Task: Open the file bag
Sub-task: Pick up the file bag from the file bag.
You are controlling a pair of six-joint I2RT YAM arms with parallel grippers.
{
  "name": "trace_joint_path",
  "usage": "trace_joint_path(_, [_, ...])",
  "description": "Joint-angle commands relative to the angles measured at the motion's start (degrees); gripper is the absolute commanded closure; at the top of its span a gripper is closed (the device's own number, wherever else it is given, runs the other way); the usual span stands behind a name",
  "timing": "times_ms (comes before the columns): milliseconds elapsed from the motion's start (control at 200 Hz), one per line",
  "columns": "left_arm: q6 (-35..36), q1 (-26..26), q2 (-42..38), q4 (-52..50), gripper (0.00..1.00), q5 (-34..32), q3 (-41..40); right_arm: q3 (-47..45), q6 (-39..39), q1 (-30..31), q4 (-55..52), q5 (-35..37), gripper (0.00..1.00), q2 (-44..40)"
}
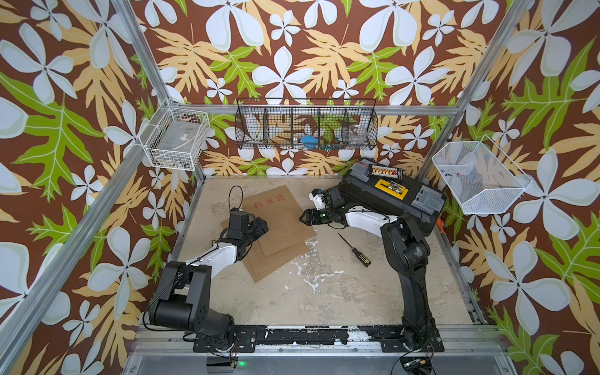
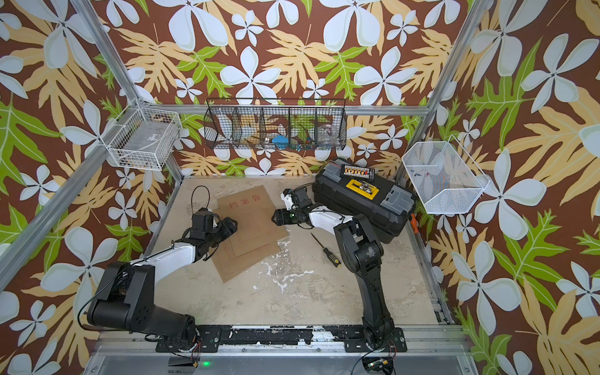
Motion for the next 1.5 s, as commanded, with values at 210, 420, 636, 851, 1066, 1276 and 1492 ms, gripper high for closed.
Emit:
trace_joint_path(210, [0.9, 1.2, 4.4, -0.4, 0.16, 3.2, 2.7, 1.9, -1.1, -1.0, -4.5, -3.5, 0.24, 1.7])
trace_joint_path(420, [0.5, 2.1, 6.5, -1.4, 0.16, 3.3, 3.3, 2.8, -1.7, -1.5, -6.4, -4.3, 0.26, 3.4])
trace_joint_path(636, [0.2, 2.2, 8.2, -1.2, 0.14, 4.1, 3.6, 2.4, -2.1, -1.5, -6.7, -5.8, 0.28, 3.8])
trace_joint_path(851, [-0.4, 2.4, 9.7, -0.4, 0.13, 6.2, 3.8, -0.9, -0.9, -1.6, -5.1, -8.9, 0.30, 3.1])
trace_joint_path(1066, [-1.5, 3.3, 11.4, 1.4, 0.08, 8.8, 3.4, -5.9, -0.5, -1.7, -3.7, -9.7, 0.30, 0.9])
trace_joint_path(1276, [-2.0, 3.7, 10.8, 4.3, 0.07, 12.1, 2.8, -11.6, 0.0, -1.7, -1.6, -11.3, 0.30, -2.4])
trace_joint_path(1492, [-3.7, 3.7, 9.3, 12.1, 0.09, 21.1, 1.1, -15.0, 0.6, -2.0, 0.0, -12.4, 0.30, -3.8])
